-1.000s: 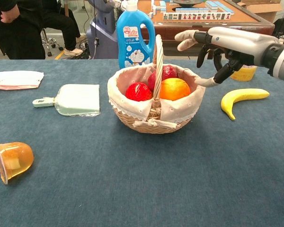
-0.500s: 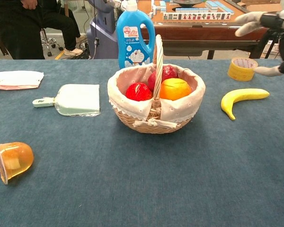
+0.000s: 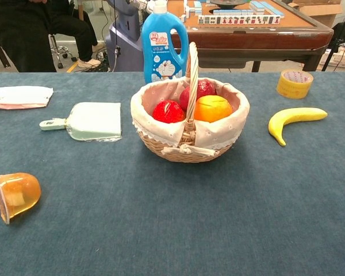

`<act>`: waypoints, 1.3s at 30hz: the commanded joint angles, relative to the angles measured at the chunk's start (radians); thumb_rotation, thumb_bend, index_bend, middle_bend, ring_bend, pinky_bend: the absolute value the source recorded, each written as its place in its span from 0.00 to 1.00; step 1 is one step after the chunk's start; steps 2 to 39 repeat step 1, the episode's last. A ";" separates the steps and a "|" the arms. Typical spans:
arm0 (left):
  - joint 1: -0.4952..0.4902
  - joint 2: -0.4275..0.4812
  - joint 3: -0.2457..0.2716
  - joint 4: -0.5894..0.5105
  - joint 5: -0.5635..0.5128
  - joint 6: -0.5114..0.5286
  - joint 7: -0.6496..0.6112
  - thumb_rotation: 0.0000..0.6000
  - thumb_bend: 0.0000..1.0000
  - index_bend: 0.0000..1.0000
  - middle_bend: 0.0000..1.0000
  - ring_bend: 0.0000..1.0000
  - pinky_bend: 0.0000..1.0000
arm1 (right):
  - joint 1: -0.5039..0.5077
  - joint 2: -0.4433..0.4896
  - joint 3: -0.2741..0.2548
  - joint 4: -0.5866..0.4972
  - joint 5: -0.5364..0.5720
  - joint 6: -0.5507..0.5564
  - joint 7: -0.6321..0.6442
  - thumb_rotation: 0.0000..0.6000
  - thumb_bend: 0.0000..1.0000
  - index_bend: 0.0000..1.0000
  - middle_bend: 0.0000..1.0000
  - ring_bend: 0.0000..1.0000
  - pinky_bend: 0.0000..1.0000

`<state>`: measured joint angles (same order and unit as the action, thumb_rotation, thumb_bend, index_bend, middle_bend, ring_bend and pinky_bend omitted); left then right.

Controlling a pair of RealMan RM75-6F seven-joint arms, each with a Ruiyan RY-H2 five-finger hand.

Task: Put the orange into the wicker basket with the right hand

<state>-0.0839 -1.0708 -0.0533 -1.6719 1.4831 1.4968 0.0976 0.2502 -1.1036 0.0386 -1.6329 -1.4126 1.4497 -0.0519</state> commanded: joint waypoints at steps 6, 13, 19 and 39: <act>-0.004 -0.002 -0.002 -0.004 -0.003 -0.005 0.009 1.00 0.33 0.01 0.00 0.00 0.00 | -0.030 0.005 -0.004 0.014 -0.010 0.032 0.022 1.00 0.29 0.00 0.18 0.32 0.61; -0.004 -0.002 -0.002 -0.004 -0.003 -0.005 0.009 1.00 0.33 0.01 0.00 0.00 0.00 | -0.030 0.005 -0.004 0.014 -0.010 0.032 0.022 1.00 0.29 0.00 0.18 0.32 0.61; -0.004 -0.002 -0.002 -0.004 -0.003 -0.005 0.009 1.00 0.33 0.01 0.00 0.00 0.00 | -0.030 0.005 -0.004 0.014 -0.010 0.032 0.022 1.00 0.29 0.00 0.18 0.32 0.61; -0.004 -0.002 -0.002 -0.004 -0.003 -0.005 0.009 1.00 0.33 0.01 0.00 0.00 0.00 | -0.030 0.005 -0.004 0.014 -0.010 0.032 0.022 1.00 0.29 0.00 0.18 0.32 0.61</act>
